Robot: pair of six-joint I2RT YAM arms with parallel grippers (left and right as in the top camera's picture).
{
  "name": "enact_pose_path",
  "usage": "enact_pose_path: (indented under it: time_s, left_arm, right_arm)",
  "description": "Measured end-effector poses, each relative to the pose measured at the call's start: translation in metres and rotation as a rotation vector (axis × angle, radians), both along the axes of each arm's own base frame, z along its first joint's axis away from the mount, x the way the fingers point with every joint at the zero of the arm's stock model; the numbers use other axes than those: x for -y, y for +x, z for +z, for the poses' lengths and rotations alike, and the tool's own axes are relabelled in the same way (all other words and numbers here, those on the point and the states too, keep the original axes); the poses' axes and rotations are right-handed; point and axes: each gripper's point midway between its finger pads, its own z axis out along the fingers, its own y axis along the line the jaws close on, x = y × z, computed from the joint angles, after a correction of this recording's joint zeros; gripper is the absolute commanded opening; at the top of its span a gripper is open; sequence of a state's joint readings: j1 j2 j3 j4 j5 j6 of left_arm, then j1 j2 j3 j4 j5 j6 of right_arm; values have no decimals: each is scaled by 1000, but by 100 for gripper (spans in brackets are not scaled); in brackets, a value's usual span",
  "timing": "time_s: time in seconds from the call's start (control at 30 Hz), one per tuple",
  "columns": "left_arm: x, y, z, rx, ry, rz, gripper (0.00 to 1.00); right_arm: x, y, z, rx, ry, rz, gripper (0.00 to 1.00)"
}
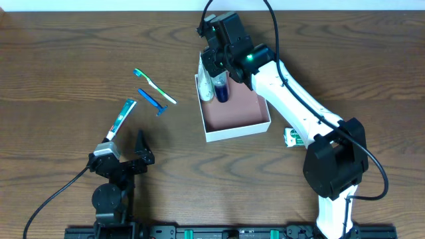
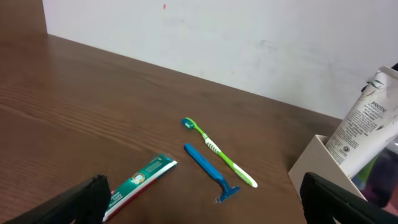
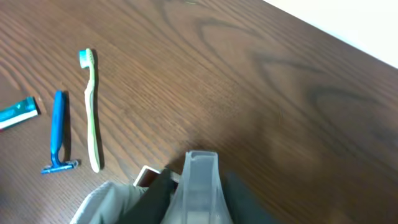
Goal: Pack container
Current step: 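Carry the soap bottle into the box beside the lotion tube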
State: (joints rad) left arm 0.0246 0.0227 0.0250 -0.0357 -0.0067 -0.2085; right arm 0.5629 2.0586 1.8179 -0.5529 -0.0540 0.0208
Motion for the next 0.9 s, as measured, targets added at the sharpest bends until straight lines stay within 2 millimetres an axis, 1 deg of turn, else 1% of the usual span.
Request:
enact_pose_path:
  time_s: [0.13, 0.5, 0.6, 0.67, 0.8, 0.9]
  left_arm:
    - [0, 0, 0, 0, 0, 0, 98]
    - [0, 0, 0, 0, 0, 0, 98]
    - [0, 0, 0, 0, 0, 0, 98]
    - [0, 0, 0, 0, 0, 0, 98]
    - [0, 0, 0, 0, 0, 0, 98]
    - [0, 0, 0, 0, 0, 0, 98]
  right_arm:
    - [1, 0, 0, 0, -1, -3, 41]
    - [-1, 2, 2, 8, 4, -2, 47]
    - [0, 2, 2, 9, 4, -3, 55]
    - [1, 1, 1, 7, -3, 1, 56]
    - [11, -5, 1, -27, -21, -11, 59]
    - [29, -12, 8, -62, -36, -38, 61]
